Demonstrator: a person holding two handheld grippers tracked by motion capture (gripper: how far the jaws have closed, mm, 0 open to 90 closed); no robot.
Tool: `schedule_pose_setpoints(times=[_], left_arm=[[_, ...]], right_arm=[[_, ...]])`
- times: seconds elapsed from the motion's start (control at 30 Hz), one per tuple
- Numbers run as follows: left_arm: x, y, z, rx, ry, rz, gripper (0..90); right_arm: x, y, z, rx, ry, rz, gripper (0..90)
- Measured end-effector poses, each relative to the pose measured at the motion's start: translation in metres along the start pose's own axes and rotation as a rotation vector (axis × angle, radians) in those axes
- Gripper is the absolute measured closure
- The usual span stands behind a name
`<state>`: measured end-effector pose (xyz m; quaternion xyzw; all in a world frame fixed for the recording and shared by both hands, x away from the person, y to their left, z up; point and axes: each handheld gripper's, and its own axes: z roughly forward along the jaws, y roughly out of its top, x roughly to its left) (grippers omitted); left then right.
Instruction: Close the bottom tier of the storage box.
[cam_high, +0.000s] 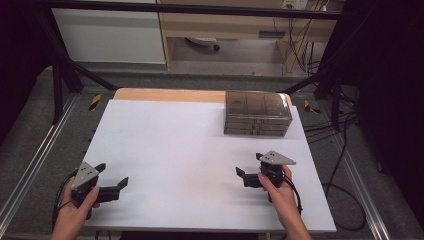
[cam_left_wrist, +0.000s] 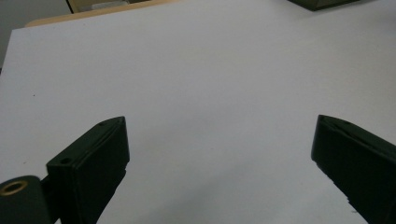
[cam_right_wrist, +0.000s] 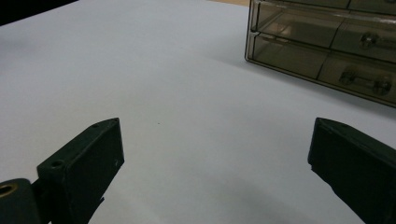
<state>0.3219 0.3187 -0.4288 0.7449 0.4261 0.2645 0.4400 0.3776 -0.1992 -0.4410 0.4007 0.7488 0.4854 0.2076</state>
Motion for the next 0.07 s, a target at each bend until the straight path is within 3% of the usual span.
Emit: schedule_pose_setpoints(times=[0.07], left_arm=[[-0.0006, 0.0004, 0.0009, 0.001, -0.002, 0.002, 4.3]], right_arm=[[-0.0011, 0.0004, -0.0003, -0.009, -0.013, -0.001, 4.0]])
